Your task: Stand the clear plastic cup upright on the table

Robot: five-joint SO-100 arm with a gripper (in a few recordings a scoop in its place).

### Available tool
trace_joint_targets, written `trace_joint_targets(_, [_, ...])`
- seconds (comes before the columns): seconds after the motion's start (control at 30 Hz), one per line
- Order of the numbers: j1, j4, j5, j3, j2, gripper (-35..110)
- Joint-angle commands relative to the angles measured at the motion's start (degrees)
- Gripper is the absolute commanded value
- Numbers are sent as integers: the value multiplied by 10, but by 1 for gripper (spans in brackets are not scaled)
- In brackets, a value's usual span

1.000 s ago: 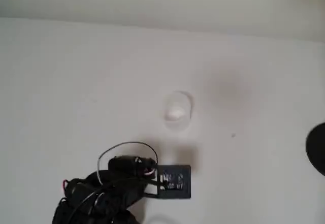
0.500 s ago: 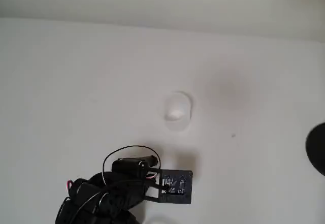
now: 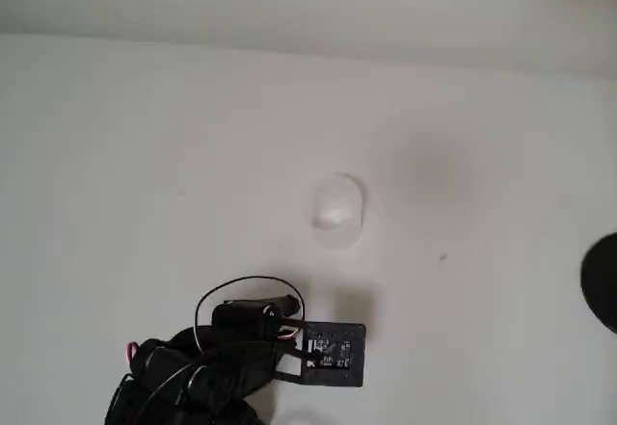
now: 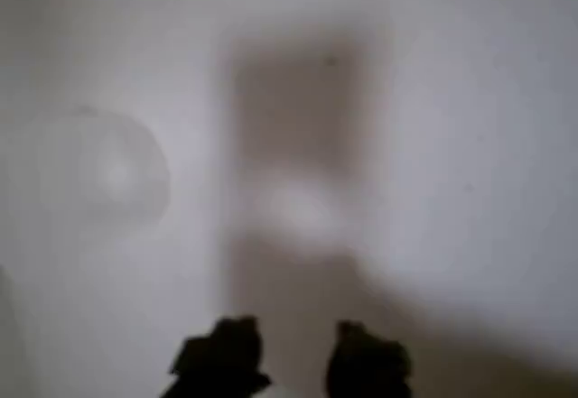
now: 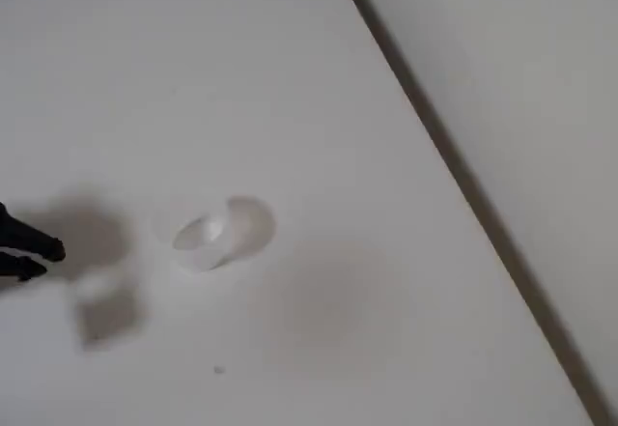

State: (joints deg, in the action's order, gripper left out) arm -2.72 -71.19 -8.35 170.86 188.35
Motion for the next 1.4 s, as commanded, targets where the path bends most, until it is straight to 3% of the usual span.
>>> trace_joint_targets(0.0, [-3, -1, 6, -1, 1, 11])
trace_joint_targets(0.07, [-3, -1, 6, -1, 1, 2])
trace_joint_targets(1.37, [-3, -1, 6, -1, 1, 2])
